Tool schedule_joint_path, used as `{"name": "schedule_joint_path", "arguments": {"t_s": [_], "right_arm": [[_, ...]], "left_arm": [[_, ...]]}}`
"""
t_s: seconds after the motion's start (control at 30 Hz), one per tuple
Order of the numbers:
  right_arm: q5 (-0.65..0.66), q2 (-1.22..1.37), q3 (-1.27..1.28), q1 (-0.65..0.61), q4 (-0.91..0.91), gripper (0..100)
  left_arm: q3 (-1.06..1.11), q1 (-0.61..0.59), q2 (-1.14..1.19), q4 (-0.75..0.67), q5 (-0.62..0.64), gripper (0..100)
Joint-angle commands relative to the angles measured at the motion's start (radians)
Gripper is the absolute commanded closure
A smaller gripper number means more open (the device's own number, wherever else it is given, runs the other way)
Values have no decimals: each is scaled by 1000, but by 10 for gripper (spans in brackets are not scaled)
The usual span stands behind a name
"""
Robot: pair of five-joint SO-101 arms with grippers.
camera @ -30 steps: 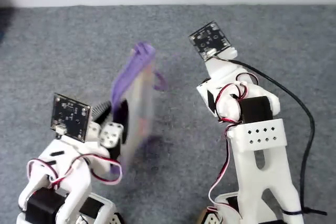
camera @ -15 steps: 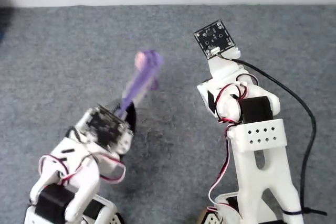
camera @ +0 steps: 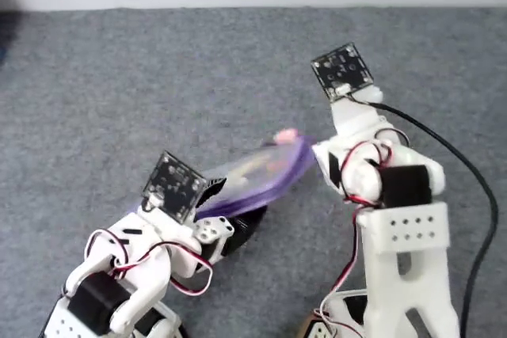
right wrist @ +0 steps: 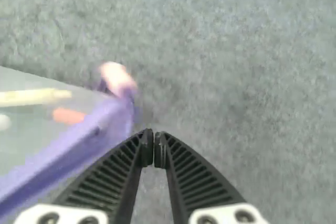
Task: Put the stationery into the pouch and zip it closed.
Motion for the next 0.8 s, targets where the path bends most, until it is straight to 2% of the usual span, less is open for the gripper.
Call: {"name": "schedule_joint_path", "arguments": {"t_s": [0.0, 0.2, 0.4, 0.5, 0.63, 0.77], "right_arm": [[-14, -56, -12, 50, 64, 975], [-26, -79, -12, 87, 133, 980], [-146, -71, -12, 84, 189, 980], [-187, -71, -12, 84, 191, 980], [-226, -70, -11, 81, 191, 980], [-250, -71, -11, 27, 234, 980]], "left_arm": [[-15, -20, -15, 6, 77, 705], [-79, -100, -15, 6, 103, 703], [-140, -212, -14, -6, 109, 704], [-110, -292, -6, -86, 109, 705], [-25, -336, -6, -215, 103, 705], [-2, -336, -14, -219, 106, 705]]}}
